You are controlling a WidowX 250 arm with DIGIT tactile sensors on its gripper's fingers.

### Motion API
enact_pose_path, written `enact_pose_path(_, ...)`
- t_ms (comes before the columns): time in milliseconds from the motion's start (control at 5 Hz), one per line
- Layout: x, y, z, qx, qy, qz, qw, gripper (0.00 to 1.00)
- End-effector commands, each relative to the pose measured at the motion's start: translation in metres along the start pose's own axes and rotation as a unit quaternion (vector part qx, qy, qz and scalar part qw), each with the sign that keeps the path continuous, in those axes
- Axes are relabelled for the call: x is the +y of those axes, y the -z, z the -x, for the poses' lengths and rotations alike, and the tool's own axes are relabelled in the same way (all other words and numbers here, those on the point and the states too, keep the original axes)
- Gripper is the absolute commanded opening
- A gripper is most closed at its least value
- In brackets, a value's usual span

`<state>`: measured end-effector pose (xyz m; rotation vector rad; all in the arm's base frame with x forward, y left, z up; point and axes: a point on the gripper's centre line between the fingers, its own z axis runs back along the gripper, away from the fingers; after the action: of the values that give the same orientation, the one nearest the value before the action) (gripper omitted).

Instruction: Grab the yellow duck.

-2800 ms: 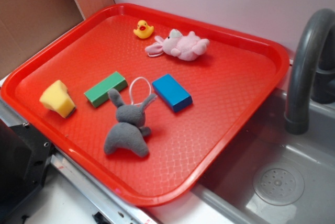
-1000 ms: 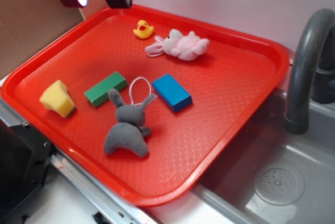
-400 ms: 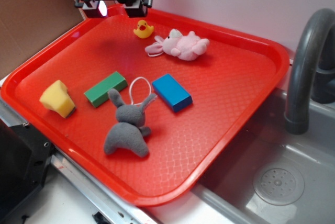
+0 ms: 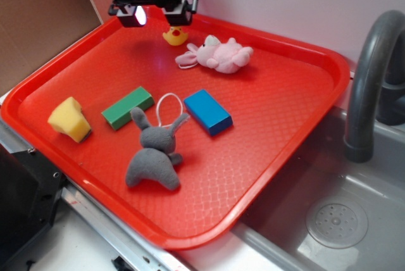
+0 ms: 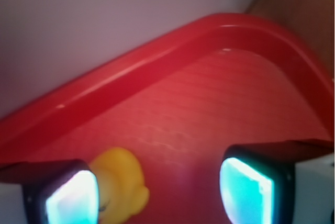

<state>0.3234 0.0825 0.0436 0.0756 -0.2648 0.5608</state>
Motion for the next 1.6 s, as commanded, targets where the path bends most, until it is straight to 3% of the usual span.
enact_pose_path(0, 0.002, 0.009, -0.003, 0.025, 0.029, 0.022, 0.999, 0.0)
enact_pose_path(200, 0.003, 0.013, -0.002, 0.042, 0.031, 0.016, 0.999, 0.0)
enact_pose_path(400, 0.004, -0.001, -0.002, 0.027, 0.049, 0.003, 0.998, 0.0)
enact_pose_path(800, 0.013, -0.078, -0.005, -0.062, 0.086, -0.023, 0.994, 0.0)
enact_pose_path(1000, 0.011, -0.107, 0.008, -0.05, 0.108, -0.007, 0.993, 0.0)
enact_pose_path(1200, 0.006, -0.123, 0.026, 0.015, 0.153, -0.001, 0.988, 0.0)
enact_pose_path(1400, -0.008, -0.15, 0.059, 0.125, 0.263, 0.019, 0.956, 0.0)
